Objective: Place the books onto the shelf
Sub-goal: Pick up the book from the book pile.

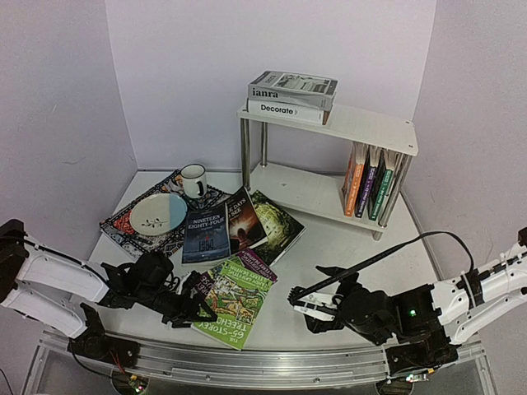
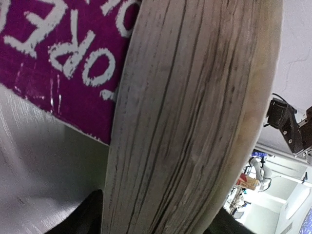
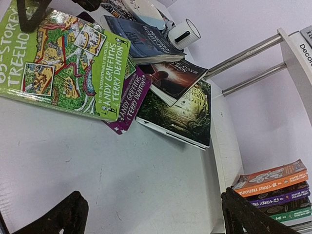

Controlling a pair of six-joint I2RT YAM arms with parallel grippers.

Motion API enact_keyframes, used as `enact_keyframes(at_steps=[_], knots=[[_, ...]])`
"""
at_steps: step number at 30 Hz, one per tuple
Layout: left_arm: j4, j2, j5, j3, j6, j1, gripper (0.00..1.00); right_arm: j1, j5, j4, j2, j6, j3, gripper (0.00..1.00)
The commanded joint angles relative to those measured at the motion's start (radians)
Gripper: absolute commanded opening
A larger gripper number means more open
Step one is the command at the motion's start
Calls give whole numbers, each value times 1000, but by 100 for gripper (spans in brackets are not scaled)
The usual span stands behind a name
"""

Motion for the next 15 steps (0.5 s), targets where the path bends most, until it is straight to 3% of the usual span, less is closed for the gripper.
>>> enact_keyframes(at_steps=[1,5,8,15], knots=[[-6,1,39,42,18,-6,49,-2,3,-12,22,20,26,96],[-11,-56,51,48,9,-6,26,-2,1,-11,38,11,35,96],[-32,-118,45,52,0,-4,14,-2,-3,-11,40,1,42,96],[-187,-235,26,128,25,15,8,-2,-8,-31,79,-58,93,93]])
